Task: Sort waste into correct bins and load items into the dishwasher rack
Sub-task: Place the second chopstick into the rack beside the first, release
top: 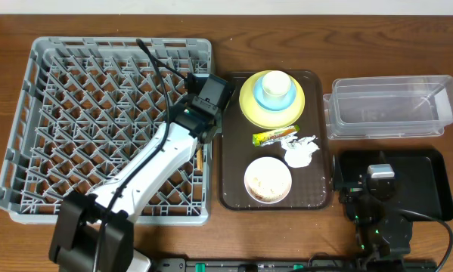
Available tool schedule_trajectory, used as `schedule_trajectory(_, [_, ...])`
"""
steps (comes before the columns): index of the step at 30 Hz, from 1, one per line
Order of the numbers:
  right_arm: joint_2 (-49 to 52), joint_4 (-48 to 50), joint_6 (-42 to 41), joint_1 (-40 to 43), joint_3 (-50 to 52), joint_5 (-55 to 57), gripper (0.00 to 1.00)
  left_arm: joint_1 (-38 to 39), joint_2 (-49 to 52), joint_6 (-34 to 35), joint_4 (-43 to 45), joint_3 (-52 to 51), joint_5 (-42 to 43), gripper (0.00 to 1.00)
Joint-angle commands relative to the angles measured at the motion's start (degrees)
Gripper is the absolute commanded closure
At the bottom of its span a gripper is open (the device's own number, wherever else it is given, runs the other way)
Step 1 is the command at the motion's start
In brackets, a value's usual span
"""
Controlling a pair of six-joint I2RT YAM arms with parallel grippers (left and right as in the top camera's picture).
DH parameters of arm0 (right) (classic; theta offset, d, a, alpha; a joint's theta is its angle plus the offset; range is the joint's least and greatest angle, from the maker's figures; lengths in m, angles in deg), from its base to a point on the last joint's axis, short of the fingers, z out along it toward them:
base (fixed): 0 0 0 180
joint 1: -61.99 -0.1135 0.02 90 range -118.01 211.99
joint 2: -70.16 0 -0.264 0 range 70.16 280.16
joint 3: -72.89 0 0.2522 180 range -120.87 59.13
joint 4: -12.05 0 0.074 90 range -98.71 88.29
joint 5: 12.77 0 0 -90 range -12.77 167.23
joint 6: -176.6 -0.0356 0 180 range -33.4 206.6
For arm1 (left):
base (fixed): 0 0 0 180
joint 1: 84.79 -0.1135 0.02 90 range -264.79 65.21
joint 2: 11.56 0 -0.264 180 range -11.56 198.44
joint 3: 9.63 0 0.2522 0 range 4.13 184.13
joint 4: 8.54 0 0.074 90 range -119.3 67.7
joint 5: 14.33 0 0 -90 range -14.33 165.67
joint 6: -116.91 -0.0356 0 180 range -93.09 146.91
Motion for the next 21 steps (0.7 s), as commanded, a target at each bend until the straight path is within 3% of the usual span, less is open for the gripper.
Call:
schedule_trajectory(1, [-0.1,-0.2,0.5,0.0,0.1,-0.2,0.01,-0.3,1.5,0.3,0.2,0.2,-0.9,0.86])
schedule_trajectory(6, [-0.1,-0.2,0.5,0.0,0.1,-0.2,0.01,-0.3,1.5,0.3,0.3,0.2,-0.9,0.74])
schedule_trajectory(21, [-0.1,-0.2,0.5,0.0,0.1,-0.2,0.01,-0.2,-0.2,0.3,-0.3,0.3,2.4,0.73])
